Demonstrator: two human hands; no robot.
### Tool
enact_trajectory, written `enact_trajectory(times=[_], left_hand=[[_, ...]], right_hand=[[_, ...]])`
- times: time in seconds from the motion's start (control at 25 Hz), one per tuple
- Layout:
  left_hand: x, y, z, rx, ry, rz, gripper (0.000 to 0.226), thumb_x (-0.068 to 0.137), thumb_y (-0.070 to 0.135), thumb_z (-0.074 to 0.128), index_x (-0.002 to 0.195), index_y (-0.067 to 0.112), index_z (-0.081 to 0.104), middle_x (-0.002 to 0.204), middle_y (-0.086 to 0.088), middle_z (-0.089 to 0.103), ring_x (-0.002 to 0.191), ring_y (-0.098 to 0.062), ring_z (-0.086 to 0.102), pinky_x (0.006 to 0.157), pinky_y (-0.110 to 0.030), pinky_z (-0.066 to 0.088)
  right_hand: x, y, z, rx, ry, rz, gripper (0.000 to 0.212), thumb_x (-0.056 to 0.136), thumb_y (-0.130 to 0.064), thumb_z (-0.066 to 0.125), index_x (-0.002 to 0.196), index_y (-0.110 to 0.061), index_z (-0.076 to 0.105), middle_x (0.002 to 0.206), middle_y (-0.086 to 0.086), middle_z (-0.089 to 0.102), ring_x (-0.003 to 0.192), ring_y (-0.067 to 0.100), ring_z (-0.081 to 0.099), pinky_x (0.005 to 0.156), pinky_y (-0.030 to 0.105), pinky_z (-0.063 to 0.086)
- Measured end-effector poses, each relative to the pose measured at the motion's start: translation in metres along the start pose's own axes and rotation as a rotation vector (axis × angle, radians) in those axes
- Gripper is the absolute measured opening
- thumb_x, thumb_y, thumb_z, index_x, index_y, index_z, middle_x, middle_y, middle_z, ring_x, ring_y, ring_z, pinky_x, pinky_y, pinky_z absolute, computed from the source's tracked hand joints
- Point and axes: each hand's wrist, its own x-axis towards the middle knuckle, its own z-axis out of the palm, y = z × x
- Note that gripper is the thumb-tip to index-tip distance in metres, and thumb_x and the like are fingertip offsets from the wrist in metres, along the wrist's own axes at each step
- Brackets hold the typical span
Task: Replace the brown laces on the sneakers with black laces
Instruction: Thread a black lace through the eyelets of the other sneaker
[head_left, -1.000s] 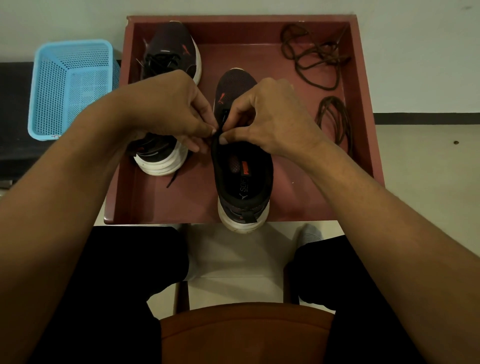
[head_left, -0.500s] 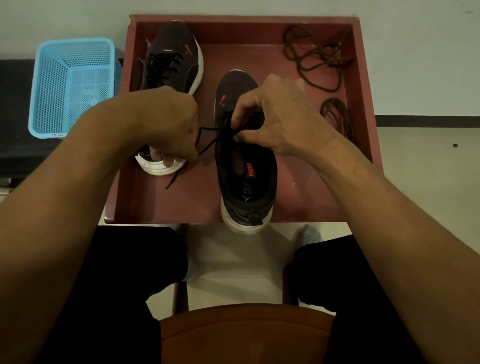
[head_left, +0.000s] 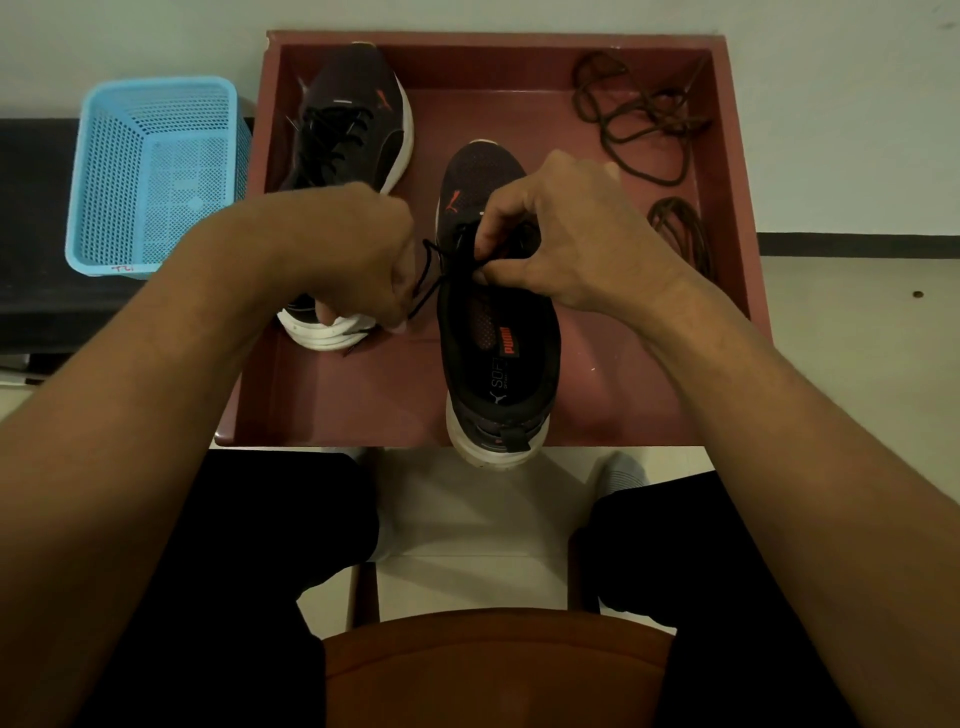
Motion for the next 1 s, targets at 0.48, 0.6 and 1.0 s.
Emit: enact_trajectory(times=[0.48,0.6,1.0], left_hand=[[0.0,0.003,-0.004,-0.125,0.247,0.131,0.014,0.087,0.02,0.076,0.08,0.031,0.074,0.064,0.015,0.071,0.054,-0.006,0.07,0.064,-0.016,0.046],[0.001,-0.001,0.002,-0.054,-0.064,0.01,0.011,0.088,0.028,0.08,0.078,0.032,0.078,0.072,0.01,0.077,0.061,-0.012,0.075,0.073,-0.029,0.058],[-0.003,0.003,-0.006,-0.144,0.289,0.191,0.015,0.091,0.018,0.074,0.087,0.032,0.071,0.064,0.012,0.07,0.062,-0.003,0.068,0.065,-0.014,0.041]], right_hand=[[-0.001,0.003,-0.002,-0.006,0.023,-0.006,0.018,0.082,-0.043,0.086,0.097,-0.036,0.078,0.091,-0.021,0.068,0.114,0.011,0.061,0.105,0.047,0.034],[-0.002,0.001,-0.003,0.003,0.017,-0.007,0.018,0.081,-0.045,0.086,0.094,-0.037,0.078,0.091,-0.021,0.07,0.111,0.011,0.061,0.106,0.051,0.039],[0.0,0.002,-0.002,0.019,0.005,-0.03,0.02,0.08,-0.045,0.086,0.096,-0.035,0.079,0.087,-0.023,0.068,0.104,0.01,0.064,0.1,0.057,0.05]])
